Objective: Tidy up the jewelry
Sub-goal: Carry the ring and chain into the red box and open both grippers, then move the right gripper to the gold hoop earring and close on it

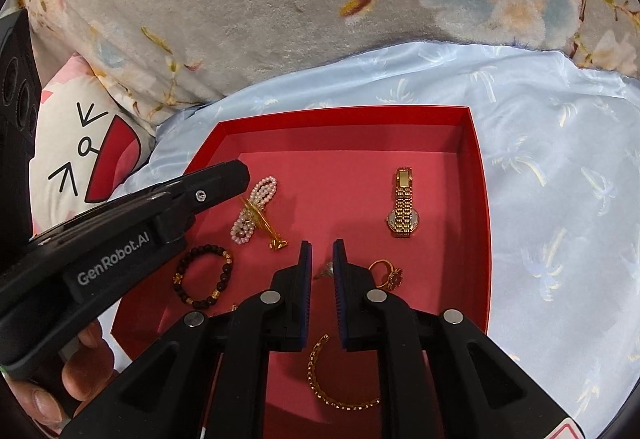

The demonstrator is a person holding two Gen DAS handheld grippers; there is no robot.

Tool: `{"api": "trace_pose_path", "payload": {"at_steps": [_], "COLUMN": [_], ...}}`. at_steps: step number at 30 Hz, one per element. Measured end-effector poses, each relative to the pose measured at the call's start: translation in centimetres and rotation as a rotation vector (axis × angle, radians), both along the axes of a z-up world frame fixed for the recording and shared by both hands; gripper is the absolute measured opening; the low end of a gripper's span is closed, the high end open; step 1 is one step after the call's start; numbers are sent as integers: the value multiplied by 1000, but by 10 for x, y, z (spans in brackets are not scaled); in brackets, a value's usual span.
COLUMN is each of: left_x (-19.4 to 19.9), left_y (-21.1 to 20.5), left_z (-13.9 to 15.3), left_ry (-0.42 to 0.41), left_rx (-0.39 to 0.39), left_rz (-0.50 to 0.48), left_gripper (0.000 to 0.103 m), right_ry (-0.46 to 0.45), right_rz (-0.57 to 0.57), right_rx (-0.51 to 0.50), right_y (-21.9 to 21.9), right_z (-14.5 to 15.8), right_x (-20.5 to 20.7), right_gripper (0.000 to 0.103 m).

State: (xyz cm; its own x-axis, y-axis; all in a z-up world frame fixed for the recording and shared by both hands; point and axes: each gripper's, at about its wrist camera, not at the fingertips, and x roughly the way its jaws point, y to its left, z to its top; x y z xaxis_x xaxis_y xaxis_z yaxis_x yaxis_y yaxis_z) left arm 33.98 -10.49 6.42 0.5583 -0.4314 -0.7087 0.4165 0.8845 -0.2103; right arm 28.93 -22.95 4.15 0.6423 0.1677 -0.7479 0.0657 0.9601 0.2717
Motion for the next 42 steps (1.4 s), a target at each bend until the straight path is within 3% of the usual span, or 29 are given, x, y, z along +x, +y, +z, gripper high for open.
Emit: {"api": "trace_pose_path", "payload": {"at_steps": [12,22,27,33,37,42], "left_x": [1,-20,-48,-104,-143,-178], "left_y": [8,21,41,71,81,92], "left_z": [4,19,29,33,23,-5], "left_ry": [-1,-46,-84,-121,-130,-49], "left_rx": [-17,-10,-21,-30,14,26], "left_rz": [31,33,44,53,51,55], "left_gripper": [7,8,35,35,35,36], "right_ry": [-17,-55,-102,-120,-99,-23], "right_rz": [-5,0,-9,-20,-33,-32], "right_rx": [-8,-39,-68,-90,-88,-62], "right_y": [0,7,8,7,6,9], "right_z": [5,22,37,41,32,5], "right_x": [-6,-24,-58,-115,-158,-197], "right_gripper": [12,12,30,30,30,35]}}
